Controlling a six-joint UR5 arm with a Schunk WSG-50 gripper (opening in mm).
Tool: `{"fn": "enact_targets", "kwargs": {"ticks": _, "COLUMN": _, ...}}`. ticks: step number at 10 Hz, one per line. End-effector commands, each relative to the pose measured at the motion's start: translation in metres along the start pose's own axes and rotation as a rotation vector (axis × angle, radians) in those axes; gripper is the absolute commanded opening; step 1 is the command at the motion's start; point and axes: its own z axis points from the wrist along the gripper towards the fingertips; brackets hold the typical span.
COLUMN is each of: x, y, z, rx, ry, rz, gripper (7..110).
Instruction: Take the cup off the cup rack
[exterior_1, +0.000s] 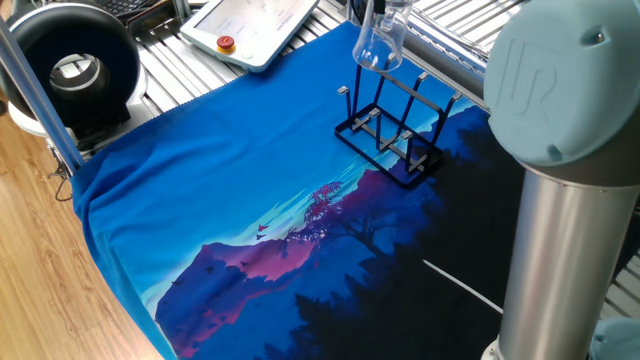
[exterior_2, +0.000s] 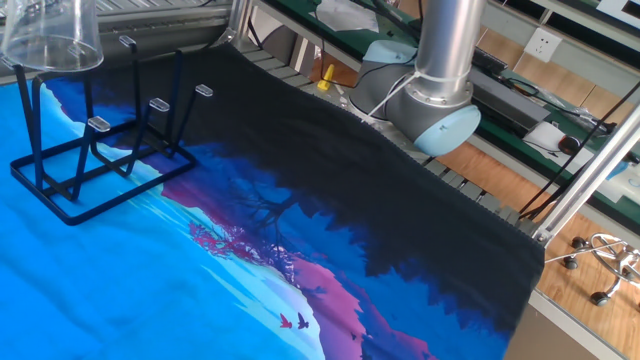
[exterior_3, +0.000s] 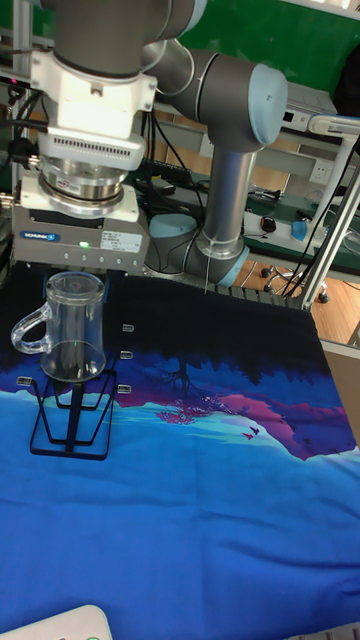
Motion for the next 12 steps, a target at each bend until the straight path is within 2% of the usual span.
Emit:
{"fn": "enact_targets", "kwargs": {"ticks": 1, "x": -0.002, "y": 0.026, "z": -0.007, "rx": -0.007, "ry": -0.006, "rz": 0.031, "gripper": 44}}
{"fn": "enact_targets", "kwargs": {"ticks": 4, "x": -0.005, "y": 0.057, "z": -0.016, "rx": -0.003, "ry": 0.008, "rz": 0.089, "gripper": 44}}
{"fn": "enact_targets", "kwargs": {"ticks": 6, "x": -0.009, "y": 0.084, "z": -0.015, "rx": -0.023, "ry": 0.008, "rz": 0.130, "gripper": 44}}
{"fn": "enact_targets", "kwargs": {"ticks": 7, "x": -0.010, "y": 0.094, "z": -0.013, "rx": -0.027, "ry": 0.006, "rz": 0.145, "gripper": 44}}
{"fn": "enact_targets", "kwargs": {"ticks": 9, "x": -0.013, "y": 0.120, "z": -0.008, "rx": -0.069, "ry": -0.003, "rz": 0.169, "gripper": 44}}
{"fn": "enact_targets", "kwargs": {"ticks": 12, "x": -0.020, "y": 0.153, "z": 0.009, "rx": -0.077, "ry": -0.018, "rz": 0.209, "gripper": 44}}
